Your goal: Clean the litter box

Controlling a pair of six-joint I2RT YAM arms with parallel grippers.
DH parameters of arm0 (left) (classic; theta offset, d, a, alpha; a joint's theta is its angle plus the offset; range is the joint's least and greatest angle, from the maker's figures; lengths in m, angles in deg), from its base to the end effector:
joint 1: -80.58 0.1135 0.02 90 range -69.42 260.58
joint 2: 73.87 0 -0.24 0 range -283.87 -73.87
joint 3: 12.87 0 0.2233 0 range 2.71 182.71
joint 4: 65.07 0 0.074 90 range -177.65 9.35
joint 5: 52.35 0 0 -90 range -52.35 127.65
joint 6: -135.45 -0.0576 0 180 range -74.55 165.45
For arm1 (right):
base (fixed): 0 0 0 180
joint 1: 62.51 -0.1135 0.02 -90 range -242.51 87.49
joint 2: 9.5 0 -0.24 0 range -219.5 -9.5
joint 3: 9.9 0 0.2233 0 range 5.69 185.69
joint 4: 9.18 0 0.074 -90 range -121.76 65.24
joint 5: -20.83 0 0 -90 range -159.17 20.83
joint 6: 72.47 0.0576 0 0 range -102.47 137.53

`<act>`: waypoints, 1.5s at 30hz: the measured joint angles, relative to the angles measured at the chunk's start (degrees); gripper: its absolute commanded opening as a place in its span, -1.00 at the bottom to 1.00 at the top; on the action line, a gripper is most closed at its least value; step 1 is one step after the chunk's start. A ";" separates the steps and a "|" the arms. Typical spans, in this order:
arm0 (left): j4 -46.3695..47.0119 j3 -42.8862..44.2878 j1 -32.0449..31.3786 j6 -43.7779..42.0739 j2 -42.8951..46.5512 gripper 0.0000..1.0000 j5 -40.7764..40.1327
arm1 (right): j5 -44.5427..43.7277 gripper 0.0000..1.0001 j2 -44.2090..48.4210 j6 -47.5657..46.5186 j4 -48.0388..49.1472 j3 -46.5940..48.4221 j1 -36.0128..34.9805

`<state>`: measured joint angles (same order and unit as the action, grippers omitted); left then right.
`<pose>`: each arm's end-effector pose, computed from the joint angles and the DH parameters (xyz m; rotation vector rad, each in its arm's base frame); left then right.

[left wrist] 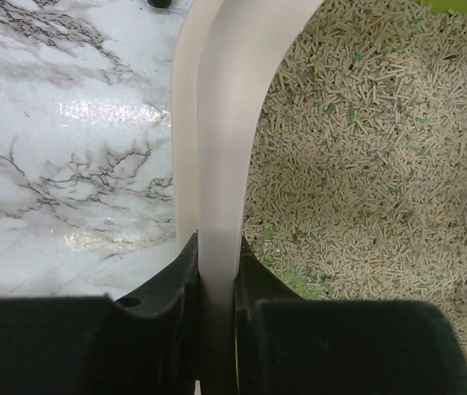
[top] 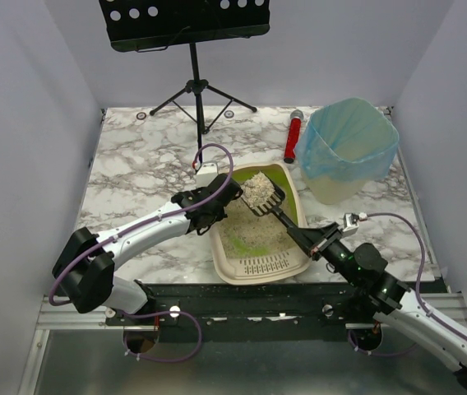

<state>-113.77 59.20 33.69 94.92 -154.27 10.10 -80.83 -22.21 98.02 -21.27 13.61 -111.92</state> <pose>0.2033 -0.1782 0.2129 -0.2289 2.4033 -0.1374 0.0971 0.0954 0.2052 0.6676 1.7174 1.5448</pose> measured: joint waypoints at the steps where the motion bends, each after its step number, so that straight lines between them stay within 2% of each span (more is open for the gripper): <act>1: 0.00 0.00 0.00 0.00 0.00 -1.00 0.02 | 0.02 -0.99 0.63 0.35 0.35 -1.11 0.00; 6: 0.07 0.00 0.02 -0.04 0.00 -1.00 0.13 | 0.35 -0.99 2.29 2.10 2.40 -5.33 0.00; 15: 0.26 0.00 0.07 -0.44 0.00 -1.00 0.39 | 0.37 -0.99 -0.24 1.73 16.06 -5.49 0.00; 20: 0.28 0.00 0.07 -0.55 0.02 -1.00 0.39 | 2.03 -0.99 -1.95 2.23 17.73 -5.49 0.00; 26: 0.35 0.00 0.26 -0.85 0.02 -1.00 0.61 | 1.86 -0.99 -2.64 3.61 15.67 -5.49 0.00; 30: 0.37 0.00 0.28 -1.05 0.02 -1.00 0.63 | 1.53 -0.99 -1.86 3.93 9.03 -5.49 0.00; 34: 0.42 0.00 0.28 -1.27 0.02 -1.00 0.68 | 1.05 -0.99 -1.75 3.91 8.94 -5.53 0.00; 39: 0.46 0.00 0.39 -1.64 0.02 -1.00 0.87 | -0.44 -0.99 1.09 2.38 0.11 -3.69 0.00; 41: 0.50 0.00 0.44 -1.75 0.04 -1.00 0.98 | -0.48 -0.99 2.05 2.03 0.72 -3.80 0.02; 45: 0.59 -0.04 0.50 -2.12 0.13 -1.00 1.09 | -0.31 -0.99 -1.38 0.63 -2.49 -1.42 0.02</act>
<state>-113.18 59.16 34.19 92.80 -154.14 11.19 -81.13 -23.58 98.66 -23.77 12.19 -111.90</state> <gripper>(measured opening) 0.215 0.177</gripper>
